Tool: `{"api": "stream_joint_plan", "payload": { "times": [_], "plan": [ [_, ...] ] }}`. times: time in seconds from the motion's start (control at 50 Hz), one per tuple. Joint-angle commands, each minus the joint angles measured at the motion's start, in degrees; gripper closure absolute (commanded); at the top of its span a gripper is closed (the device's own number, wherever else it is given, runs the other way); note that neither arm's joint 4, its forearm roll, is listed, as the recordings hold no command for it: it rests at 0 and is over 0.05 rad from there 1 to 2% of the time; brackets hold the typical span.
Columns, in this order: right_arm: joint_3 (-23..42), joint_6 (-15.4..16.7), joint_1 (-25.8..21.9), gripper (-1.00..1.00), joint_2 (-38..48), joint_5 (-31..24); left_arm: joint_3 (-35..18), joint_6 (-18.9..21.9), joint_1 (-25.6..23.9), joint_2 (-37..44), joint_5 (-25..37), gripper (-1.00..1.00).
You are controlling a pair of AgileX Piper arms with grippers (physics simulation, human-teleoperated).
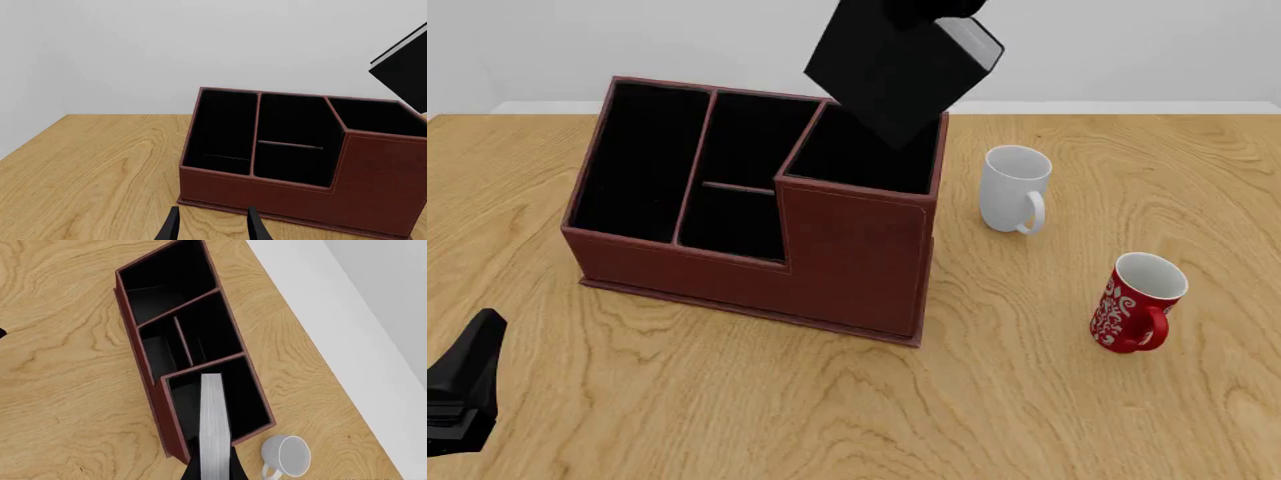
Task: Pick up the book and place it in the right compartment of the caddy.
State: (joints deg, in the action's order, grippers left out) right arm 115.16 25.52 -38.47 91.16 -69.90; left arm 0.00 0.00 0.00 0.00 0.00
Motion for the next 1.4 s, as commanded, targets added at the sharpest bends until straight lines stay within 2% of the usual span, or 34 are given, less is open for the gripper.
{"api": "stream_joint_plan", "payload": {
  "times": [0.02, 0.14, 0.16, 0.32, 0.34, 0.72, 1.4],
  "plan": [
    [1.03, -2.18, 0.14, 1.00, 0.99, 0.00, 0.00, 0.00, 0.00, 0.00, 0.00, -1.00],
    [0.15, -1.69, 0.84, 1.00, 1.64, 0.00, 0.00, 0.00, 0.00, 0.00, 0.00, -1.00],
    [0.32, -2.73, 0.25, 1.00, 1.62, 0.00, 0.00, 0.00, 0.00, 0.00, 0.00, -1.00],
    [-1.07, -2.16, 0.67, 1.00, 2.06, 0.00, 0.00, 0.00, 0.00, 0.00, 0.00, -1.00],
    [-0.65, -3.03, 0.32, 1.00, 2.15, 0.00, 0.00, 0.00, 0.00, 0.00, 0.00, -1.00],
    [-0.80, -3.57, 0.61, 1.00, 4.05, 0.00, 0.00, 0.00, 0.00, 0.00, 0.00, -1.00],
    [-0.63, -2.52, 2.99, 1.00, 8.52, 0.00, 0.00, 0.00, 0.00, 0.00, 0.00, -1.00]
  ]
}}
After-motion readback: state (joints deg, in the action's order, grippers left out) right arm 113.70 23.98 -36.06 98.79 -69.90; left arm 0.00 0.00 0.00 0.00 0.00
